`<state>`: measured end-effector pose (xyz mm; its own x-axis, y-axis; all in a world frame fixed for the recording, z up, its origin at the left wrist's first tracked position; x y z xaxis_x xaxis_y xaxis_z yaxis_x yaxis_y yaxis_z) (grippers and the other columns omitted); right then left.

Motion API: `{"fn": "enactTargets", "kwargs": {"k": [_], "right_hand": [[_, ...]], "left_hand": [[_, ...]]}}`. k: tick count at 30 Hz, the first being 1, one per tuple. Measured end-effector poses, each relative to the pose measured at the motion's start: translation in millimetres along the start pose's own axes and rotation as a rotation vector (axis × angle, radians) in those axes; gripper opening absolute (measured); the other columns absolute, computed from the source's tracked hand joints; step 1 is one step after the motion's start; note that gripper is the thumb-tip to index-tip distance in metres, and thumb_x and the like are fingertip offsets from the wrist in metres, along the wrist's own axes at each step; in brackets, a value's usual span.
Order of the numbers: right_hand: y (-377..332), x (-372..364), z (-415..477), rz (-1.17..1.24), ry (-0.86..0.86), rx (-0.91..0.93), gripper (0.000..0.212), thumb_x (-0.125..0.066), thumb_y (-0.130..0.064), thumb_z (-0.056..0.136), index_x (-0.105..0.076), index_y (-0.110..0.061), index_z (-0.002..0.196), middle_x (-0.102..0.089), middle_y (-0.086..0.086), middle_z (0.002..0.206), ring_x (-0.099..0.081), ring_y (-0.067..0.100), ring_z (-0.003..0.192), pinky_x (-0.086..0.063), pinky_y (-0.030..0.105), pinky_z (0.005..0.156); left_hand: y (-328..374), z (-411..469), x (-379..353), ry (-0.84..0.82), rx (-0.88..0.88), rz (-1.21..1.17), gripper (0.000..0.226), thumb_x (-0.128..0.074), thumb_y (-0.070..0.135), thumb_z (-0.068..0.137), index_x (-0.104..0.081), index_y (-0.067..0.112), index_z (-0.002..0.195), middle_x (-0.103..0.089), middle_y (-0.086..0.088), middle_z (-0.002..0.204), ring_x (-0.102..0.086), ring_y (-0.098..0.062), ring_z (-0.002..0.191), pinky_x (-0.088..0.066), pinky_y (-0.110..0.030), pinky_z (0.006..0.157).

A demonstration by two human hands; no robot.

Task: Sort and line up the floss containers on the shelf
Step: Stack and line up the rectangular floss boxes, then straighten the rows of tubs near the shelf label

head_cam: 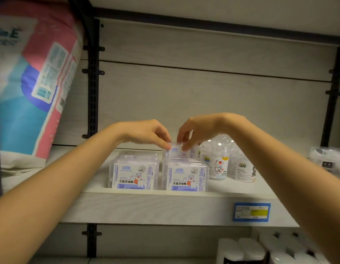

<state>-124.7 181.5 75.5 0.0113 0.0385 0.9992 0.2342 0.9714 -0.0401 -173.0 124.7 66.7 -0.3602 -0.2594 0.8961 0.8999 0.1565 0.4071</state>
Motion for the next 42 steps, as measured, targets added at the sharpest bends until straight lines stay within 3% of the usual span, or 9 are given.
{"fn": "enactTargets", "kwargs": {"k": [4, 14, 17, 23, 28, 32, 35, 39, 42], "right_hand": [[-5.7, -10.0, 3.7, -0.108, -0.071, -0.018, 0.033, -0.069, -0.026, 0.081, -0.064, -0.02, 0.113, -0.069, 0.0, 0.111, -0.063, 0.012, 0.091, -0.049, 0.02, 0.084], [-2.7, -21.3, 3.6, -0.05, -0.227, -0.074, 0.032, -0.059, -0.019, 0.089, -0.061, -0.015, 0.121, -0.066, 0.006, 0.118, -0.065, 0.013, 0.095, -0.052, 0.023, 0.088], [-5.5, -21.2, -0.3, -0.023, -0.201, -0.087, 0.03, -0.05, -0.02, 0.094, -0.06, -0.013, 0.121, -0.065, 0.006, 0.118, -0.064, 0.016, 0.099, -0.049, 0.026, 0.093], [-16.4, -10.5, -15.8, -0.092, -0.034, -0.06, 0.034, -0.037, -0.023, 0.099, -0.059, -0.013, 0.124, -0.065, 0.002, 0.12, -0.058, 0.016, 0.111, -0.036, 0.028, 0.101], [6.1, 39.3, -68.7, -0.069, 0.52, -0.003, 0.025, -0.047, -0.02, 0.092, -0.067, -0.027, 0.106, -0.069, -0.011, 0.094, -0.063, 0.014, 0.096, -0.05, 0.034, 0.089], [51.6, 42.9, -152.5, 0.172, 0.927, -0.077, 0.02, -0.05, -0.025, 0.09, -0.069, -0.03, 0.091, -0.065, -0.012, 0.066, -0.063, 0.009, 0.07, -0.054, 0.04, 0.072], [84.0, 19.9, -201.2, 0.36, 0.983, -0.106, 0.019, -0.051, -0.024, 0.091, -0.07, -0.026, 0.087, -0.063, -0.001, 0.061, -0.057, 0.008, 0.057, -0.05, 0.035, 0.063], [134.8, -14.5, -244.0, 0.514, 0.901, -0.124, 0.025, -0.049, -0.03, 0.093, -0.067, -0.021, 0.077, -0.052, -0.003, 0.052, -0.046, 0.005, 0.05, -0.039, 0.026, 0.054], [179.4, -32.9, -273.5, 0.494, 0.849, -0.126, 0.028, -0.05, -0.032, 0.092, -0.066, -0.02, 0.073, -0.052, -0.003, 0.05, -0.047, 0.007, 0.049, -0.04, 0.027, 0.054]], "left_hand": [[0.6, 1.4, -7.4, -0.076, 0.038, 0.032, 0.03, -0.069, 0.026, 0.081, -0.068, 0.012, 0.108, -0.07, -0.001, 0.105, -0.061, -0.008, 0.091, -0.046, -0.016, 0.085], [3.4, -0.4, -18.9, -0.198, 0.057, 0.078, 0.029, -0.059, 0.028, 0.088, -0.068, 0.011, 0.11, -0.07, 0.0, 0.103, -0.061, -0.019, 0.1, -0.041, -0.022, 0.096], [2.6, 0.4, -20.1, -0.201, 0.043, 0.045, 0.033, -0.053, 0.029, 0.092, -0.067, 0.003, 0.106, -0.064, 0.002, 0.09, -0.054, -0.01, 0.086, -0.038, -0.023, 0.096], [3.6, 2.7, -23.3, -0.192, 0.041, 0.128, 0.036, -0.043, 0.034, 0.096, -0.066, 0.011, 0.111, -0.066, -0.007, 0.113, -0.059, -0.019, 0.1, -0.042, -0.026, 0.093], [24.4, -1.5, 15.1, 0.172, -0.009, 0.366, 0.032, -0.043, 0.032, 0.095, -0.066, 0.013, 0.106, -0.069, 0.001, 0.102, -0.06, -0.021, 0.1, -0.046, -0.034, 0.091], [70.0, -39.2, 41.9, 0.669, -0.177, 0.313, 0.031, -0.045, 0.043, 0.084, -0.067, 0.023, 0.076, -0.065, 0.01, 0.066, -0.06, -0.027, 0.071, -0.051, -0.039, 0.073], [98.1, -60.5, 27.9, 0.835, -0.293, 0.154, 0.037, -0.044, 0.053, 0.076, -0.061, 0.023, 0.062, -0.054, 0.008, 0.046, -0.046, -0.011, 0.045, -0.04, -0.028, 0.052], [137.2, -55.7, -14.3, 0.845, -0.343, -0.002, 0.035, -0.045, 0.059, 0.075, -0.06, 0.028, 0.069, -0.053, 0.018, 0.046, -0.041, -0.005, 0.037, -0.025, -0.014, 0.038], [167.8, -37.3, -50.6, 0.831, -0.329, -0.135, 0.032, -0.056, 0.06, 0.076, -0.064, 0.031, 0.066, -0.058, 0.014, 0.046, -0.047, -0.013, 0.038, -0.038, -0.023, 0.04]]}}
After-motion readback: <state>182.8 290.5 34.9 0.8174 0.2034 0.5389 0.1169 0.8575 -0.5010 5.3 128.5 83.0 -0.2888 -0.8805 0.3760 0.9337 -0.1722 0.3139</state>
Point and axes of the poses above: each hand's wrist, its own z-axis towards the middle knuckle, its own x-axis out of the back of the hand, y = z × x, the point moved 10 cm from there along z, towards the middle knuckle
